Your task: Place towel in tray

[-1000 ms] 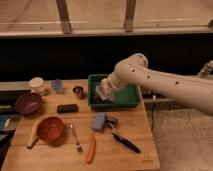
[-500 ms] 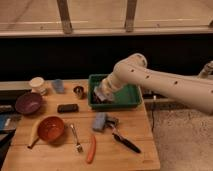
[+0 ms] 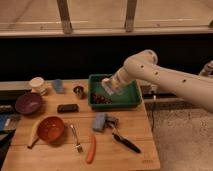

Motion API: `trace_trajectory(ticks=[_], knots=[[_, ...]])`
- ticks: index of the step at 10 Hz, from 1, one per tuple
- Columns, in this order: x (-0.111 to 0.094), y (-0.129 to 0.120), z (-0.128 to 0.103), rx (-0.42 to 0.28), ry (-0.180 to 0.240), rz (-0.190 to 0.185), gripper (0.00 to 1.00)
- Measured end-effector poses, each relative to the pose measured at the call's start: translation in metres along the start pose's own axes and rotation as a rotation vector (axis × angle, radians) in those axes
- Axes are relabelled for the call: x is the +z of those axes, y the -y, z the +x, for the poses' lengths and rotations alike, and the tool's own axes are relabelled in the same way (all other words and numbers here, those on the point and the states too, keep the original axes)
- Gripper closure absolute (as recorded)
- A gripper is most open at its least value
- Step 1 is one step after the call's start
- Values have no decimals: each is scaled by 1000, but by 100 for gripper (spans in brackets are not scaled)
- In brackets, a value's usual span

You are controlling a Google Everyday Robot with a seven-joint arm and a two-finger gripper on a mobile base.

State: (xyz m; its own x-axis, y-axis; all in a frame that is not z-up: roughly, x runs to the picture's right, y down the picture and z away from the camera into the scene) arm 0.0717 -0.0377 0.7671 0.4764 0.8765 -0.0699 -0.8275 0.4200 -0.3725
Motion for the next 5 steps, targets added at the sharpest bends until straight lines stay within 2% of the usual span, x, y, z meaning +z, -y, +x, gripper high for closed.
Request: trace_trajectory(ticks=[1,3,5], knots=[[-2,21,-1,25,0,17,100],[2,57,9,93,-9,17,100],[24,75,24,146,-41,1,100]])
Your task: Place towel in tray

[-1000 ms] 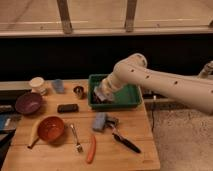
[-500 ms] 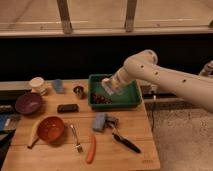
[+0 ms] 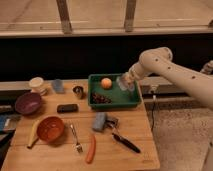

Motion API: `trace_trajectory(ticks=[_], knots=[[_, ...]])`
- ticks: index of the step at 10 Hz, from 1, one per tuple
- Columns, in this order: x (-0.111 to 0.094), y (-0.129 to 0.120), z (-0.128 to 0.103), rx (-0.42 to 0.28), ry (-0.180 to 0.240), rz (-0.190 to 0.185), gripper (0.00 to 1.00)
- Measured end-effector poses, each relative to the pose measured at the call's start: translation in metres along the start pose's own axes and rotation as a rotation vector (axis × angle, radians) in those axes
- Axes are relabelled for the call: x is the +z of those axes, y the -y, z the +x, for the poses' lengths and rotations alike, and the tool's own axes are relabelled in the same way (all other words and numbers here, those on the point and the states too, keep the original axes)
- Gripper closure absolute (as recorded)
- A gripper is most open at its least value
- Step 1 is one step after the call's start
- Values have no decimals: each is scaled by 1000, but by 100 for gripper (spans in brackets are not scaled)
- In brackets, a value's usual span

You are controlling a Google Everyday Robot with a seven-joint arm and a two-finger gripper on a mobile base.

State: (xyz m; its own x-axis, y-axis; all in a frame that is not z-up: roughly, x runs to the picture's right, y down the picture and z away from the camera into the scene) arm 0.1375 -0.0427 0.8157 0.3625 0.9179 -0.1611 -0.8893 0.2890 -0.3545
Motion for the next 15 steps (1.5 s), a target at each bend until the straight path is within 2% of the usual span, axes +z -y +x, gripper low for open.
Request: trace_trajectory(ticks=[2,3,4,5,7,9,10,11,14,15], knots=[[26,6,7,24,-40,-24,100],[37,5,8,28,-66,-36,97],[44,2,5,26,-84,-45,88],[46,0,3,25,-84,-48,80],[43,8,3,44,-71,-38,57],[46,6,-1,44,-74,-39,40],[49,5,-2,43,-79,-40,28],[51,5,-2,42,-84,-39,21],[51,1,-8,20,-81,-29,20],[46,1,-11,14,-75,-6,20]])
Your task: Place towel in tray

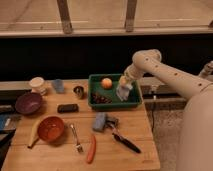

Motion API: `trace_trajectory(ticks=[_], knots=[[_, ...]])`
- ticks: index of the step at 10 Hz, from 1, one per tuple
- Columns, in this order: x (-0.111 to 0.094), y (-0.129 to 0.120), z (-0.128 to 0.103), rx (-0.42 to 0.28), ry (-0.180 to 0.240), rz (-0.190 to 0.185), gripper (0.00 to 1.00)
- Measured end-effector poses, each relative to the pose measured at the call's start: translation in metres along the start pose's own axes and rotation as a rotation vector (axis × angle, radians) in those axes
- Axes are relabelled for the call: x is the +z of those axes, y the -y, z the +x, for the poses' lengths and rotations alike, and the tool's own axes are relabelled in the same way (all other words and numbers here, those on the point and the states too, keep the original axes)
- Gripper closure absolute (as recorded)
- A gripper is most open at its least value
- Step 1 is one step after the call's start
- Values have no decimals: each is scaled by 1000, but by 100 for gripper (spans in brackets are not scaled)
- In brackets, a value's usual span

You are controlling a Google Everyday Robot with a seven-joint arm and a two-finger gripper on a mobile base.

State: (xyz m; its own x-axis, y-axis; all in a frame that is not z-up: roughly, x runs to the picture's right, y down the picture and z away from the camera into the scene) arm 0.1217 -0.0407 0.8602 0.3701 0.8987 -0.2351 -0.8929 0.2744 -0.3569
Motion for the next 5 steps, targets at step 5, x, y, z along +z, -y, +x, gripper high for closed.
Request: trace_trajectory(ticks=[5], knots=[[-49,-8,-23,-27,117,80,20]])
